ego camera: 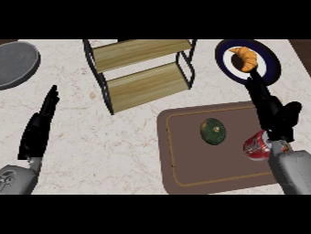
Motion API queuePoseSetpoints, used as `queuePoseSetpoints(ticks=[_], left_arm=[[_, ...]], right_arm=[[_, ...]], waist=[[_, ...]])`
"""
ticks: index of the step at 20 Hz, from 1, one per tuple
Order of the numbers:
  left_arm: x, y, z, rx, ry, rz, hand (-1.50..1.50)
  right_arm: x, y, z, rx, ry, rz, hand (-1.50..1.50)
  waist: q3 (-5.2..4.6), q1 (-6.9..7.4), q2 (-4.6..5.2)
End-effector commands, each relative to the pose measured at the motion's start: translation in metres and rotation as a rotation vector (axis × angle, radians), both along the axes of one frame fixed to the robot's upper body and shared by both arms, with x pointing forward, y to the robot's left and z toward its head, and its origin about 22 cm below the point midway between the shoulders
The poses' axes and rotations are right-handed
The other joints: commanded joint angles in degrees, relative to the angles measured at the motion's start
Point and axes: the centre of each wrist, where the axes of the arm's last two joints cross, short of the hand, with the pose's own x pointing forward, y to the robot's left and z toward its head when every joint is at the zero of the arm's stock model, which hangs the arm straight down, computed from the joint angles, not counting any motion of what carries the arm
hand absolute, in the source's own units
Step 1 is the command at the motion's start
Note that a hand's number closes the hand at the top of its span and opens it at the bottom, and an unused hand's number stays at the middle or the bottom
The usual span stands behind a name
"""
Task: Pick the squash from the tray and place it in the tiered shelf
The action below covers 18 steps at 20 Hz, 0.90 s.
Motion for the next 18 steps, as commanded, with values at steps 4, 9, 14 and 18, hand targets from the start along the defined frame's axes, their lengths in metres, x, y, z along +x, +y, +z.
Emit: queuePoseSetpoints(ticks=[4, 9, 14, 18], left_arm=[[0.011, -0.006, 0.03, -0.144, -0.088, 0.02, 0.0], [0.003, -0.026, 0.048, -0.27, -0.062, -0.01, 0.0], [-0.002, -0.024, 0.054, -0.262, -0.062, 0.038, 0.0], [-0.015, -0.015, 0.061, -0.275, -0.055, 0.038, 0.0]], right_arm=[[0.022, 0.051, 0.052, 0.01, -0.133, 0.407, 1.5], [0.039, 0.048, 0.036, 0.221, -0.087, 0.283, -1.5], [0.044, -0.016, 0.064, 0.215, -0.219, 0.54, -1.5], [0.036, -0.032, 0.105, -0.052, -0.153, 0.712, -1.5]], waist=[[1.91, 1.36, 1.89], [2.03, 1.3, 2.21], [1.98, -0.04, 2.15], [1.92, 0.0, 1.78]])
